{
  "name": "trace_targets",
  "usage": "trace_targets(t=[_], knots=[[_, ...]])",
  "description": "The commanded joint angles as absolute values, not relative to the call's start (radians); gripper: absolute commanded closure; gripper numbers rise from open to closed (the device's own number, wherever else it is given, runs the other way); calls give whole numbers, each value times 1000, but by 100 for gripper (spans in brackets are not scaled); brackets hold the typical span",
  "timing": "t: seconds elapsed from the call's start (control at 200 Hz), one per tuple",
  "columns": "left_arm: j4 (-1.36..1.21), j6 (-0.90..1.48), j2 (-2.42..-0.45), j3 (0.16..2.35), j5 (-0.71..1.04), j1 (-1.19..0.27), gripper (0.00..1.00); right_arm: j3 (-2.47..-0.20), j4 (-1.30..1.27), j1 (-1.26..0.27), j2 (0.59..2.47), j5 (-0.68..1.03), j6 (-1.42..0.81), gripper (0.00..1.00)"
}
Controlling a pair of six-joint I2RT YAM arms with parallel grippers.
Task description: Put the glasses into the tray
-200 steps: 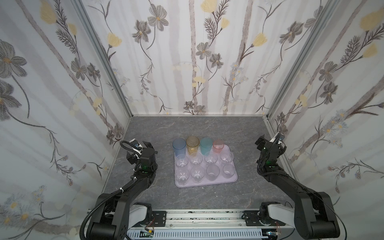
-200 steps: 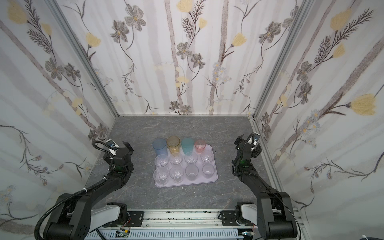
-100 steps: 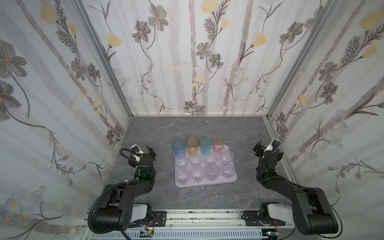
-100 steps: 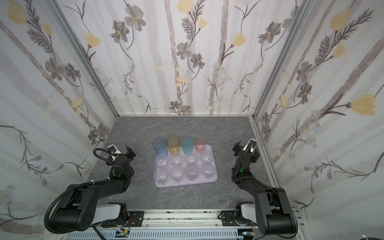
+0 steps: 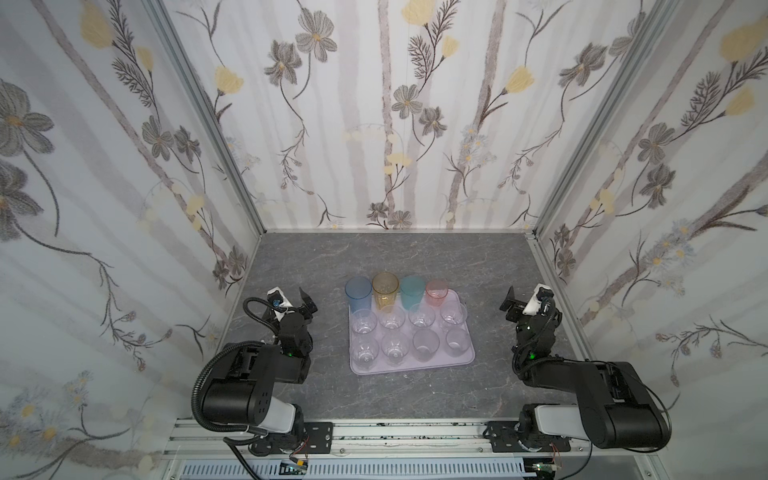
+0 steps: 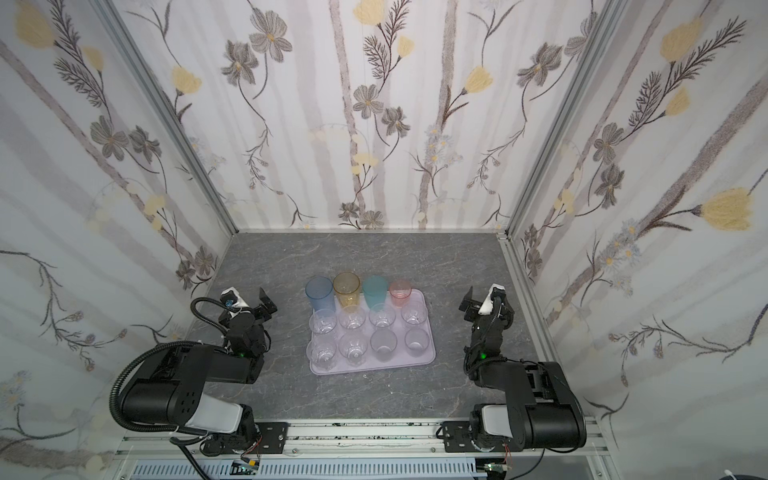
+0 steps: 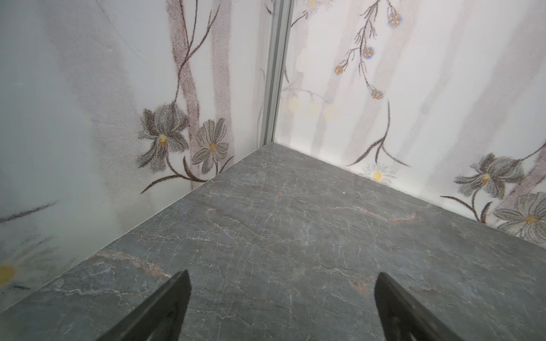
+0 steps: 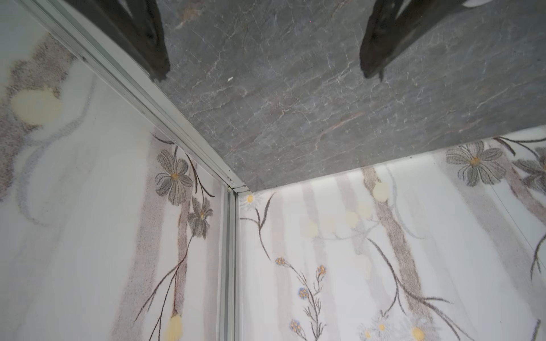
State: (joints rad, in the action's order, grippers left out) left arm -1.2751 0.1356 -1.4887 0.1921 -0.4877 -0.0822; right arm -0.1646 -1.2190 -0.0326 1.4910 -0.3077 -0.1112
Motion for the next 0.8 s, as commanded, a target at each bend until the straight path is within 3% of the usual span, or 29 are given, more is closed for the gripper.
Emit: trace_targets(t=[0.0,0.15,0.19,0.235,0.794], knots=[[-1316,114,-1503,216,-431,-79,0,-165,-1355,-33,1500,-263,-88,0],[-1315,85,-1545,226,-299,-74,0,-163,-1367,-33,1500,-258,-87,0],[-1465,59,-1618,205,-312,-75,0,-155,-1380,-33,1501,-252,-87,0],[-1377,83,-1570,202,-306,-75,0,-148,-1392,-31,1499,-247,-87,0],[-1408,100,-1585,201,-288,-49,0,-168,-1365,-38,1506,-270,-83,0]])
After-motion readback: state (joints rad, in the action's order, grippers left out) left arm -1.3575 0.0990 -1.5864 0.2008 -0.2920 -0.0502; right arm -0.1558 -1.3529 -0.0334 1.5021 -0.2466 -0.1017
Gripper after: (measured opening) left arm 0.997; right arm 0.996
